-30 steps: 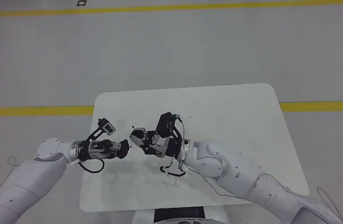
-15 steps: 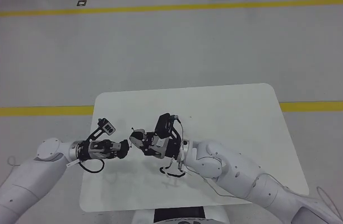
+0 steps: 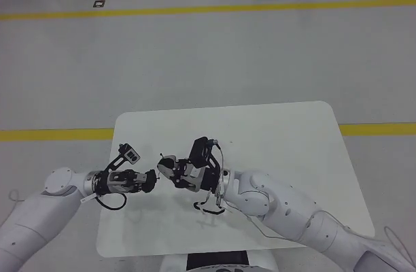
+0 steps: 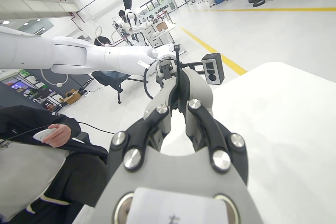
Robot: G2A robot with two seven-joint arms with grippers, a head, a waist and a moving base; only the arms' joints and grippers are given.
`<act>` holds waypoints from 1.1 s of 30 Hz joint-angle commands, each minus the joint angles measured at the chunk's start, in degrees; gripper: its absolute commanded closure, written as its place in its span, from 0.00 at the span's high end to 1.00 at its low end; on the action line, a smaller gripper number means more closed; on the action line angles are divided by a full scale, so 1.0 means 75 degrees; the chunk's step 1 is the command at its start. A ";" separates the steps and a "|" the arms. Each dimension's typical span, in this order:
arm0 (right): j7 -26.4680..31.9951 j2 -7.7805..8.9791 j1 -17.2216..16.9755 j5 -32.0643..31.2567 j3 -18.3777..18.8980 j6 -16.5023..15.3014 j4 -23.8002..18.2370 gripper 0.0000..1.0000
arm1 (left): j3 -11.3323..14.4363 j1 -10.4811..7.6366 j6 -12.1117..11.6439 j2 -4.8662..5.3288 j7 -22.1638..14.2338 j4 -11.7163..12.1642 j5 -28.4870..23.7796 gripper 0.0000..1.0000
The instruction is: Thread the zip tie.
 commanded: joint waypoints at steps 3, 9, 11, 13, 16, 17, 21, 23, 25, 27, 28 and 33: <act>0.0031 -0.0002 -0.0005 -0.0002 0.0000 0.0000 0.0032 0.00 | 0.0000 0.0000 0.0000 0.0000 0.0000 0.0000 0.0000 0.00; 0.0087 -0.0015 0.0008 0.0001 0.0000 0.0000 0.0061 0.00 | 0.0000 0.0000 0.0000 0.0000 0.0000 0.0000 0.0000 0.00; 0.0090 -0.0019 0.0006 -0.0001 0.0002 0.0000 0.0065 0.00 | 0.0000 0.0000 0.0000 0.0000 0.0000 0.0000 0.0000 0.00; 0.0095 -0.0022 0.0006 -0.0007 0.0003 0.0000 0.0066 0.00 | 0.0000 0.0000 0.0000 0.0000 0.0000 0.0000 0.0000 0.00; 0.0106 -0.0025 0.0005 -0.0005 0.0003 0.0000 0.0065 0.00 | 0.0000 0.0000 0.0000 0.0000 0.0000 0.0000 0.0000 0.00; 0.0111 -0.0026 0.0004 0.0004 0.0000 0.0000 0.0063 0.00 | 0.0000 0.0000 0.0000 0.0000 0.0000 0.0000 0.0000 0.00; 0.0132 -0.0021 -0.0004 0.0066 -0.0016 0.0000 0.0083 0.00 | 0.0000 0.0000 0.0000 0.0000 0.0000 0.0000 0.0000 0.00; 0.0102 -0.0011 -0.0017 0.0124 -0.0014 0.0000 0.0088 0.00 | 0.0000 0.0000 0.0000 0.0000 0.0000 0.0000 0.0000 0.00; 0.0086 0.0007 -0.0025 0.0142 -0.0008 0.0000 0.0081 0.00 | 0.0000 0.0000 0.0000 0.0000 0.0000 0.0000 0.0000 0.00; 0.0077 0.0025 -0.0035 0.0159 -0.0004 0.0000 0.0060 0.00 | 0.0000 0.0000 0.0000 0.0000 0.0000 0.0000 0.0000 0.00; 0.0078 0.0039 -0.0040 0.0170 -0.0003 0.0000 0.0048 0.00 | 0.0000 0.0000 0.0000 0.0000 0.0000 0.0000 0.0000 0.00; 0.0098 0.0085 -0.0036 0.0212 -0.0016 0.0000 0.0013 0.00 | 0.0000 0.0000 0.0000 0.0000 0.0000 0.0000 0.0000 0.00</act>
